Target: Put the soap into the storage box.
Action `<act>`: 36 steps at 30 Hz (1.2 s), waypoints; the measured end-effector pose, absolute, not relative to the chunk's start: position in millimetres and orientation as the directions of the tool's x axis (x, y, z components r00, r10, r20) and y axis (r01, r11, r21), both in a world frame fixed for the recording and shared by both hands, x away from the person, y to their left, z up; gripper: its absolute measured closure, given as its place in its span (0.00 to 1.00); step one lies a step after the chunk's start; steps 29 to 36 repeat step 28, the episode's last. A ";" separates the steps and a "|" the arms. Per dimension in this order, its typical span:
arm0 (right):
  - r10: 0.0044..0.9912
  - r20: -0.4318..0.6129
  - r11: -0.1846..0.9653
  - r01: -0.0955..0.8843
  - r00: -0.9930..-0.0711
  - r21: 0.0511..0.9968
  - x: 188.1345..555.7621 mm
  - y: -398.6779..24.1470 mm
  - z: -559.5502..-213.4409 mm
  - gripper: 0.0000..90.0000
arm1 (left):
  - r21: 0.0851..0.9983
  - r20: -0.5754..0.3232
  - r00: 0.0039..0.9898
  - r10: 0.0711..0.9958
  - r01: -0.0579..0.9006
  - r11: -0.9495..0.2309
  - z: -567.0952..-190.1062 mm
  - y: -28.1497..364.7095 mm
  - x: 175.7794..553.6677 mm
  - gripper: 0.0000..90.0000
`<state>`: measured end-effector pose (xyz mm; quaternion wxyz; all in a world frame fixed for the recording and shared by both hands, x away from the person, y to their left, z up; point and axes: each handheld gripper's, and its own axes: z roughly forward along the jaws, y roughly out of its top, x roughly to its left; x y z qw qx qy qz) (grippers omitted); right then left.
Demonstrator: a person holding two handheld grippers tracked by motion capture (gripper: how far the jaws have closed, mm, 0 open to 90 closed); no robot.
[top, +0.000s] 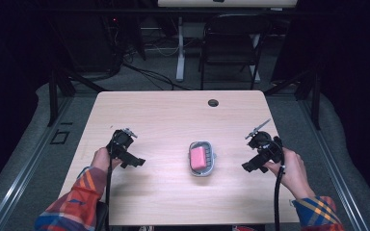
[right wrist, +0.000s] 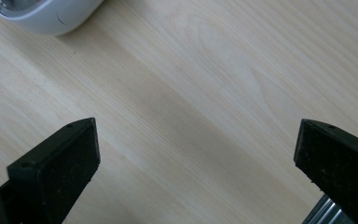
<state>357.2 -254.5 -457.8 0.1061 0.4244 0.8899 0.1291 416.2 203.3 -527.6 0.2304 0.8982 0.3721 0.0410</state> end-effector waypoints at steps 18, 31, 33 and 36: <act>0.835 -0.020 0.527 0.788 -0.550 0.317 330.2 -299.8 -514.6 0.00 | 0.441 -0.100 0.720 0.686 0.650 -0.618 -528.3 203.2 416.5 0.00; 0.810 -0.047 0.578 0.784 -0.584 0.226 334.0 -298.5 -534.6 0.00 | 0.439 -0.097 0.728 0.678 0.643 -0.628 -528.4 201.4 416.9 0.00; 0.810 -0.047 0.578 0.784 -0.584 0.226 334.0 -298.5 -534.6 0.00 | 0.439 -0.097 0.728 0.678 0.643 -0.628 -528.4 201.4 416.9 0.00; 0.810 -0.047 0.578 0.784 -0.584 0.226 334.0 -298.5 -534.6 0.00 | 0.439 -0.097 0.728 0.678 0.643 -0.628 -528.4 201.4 416.9 0.00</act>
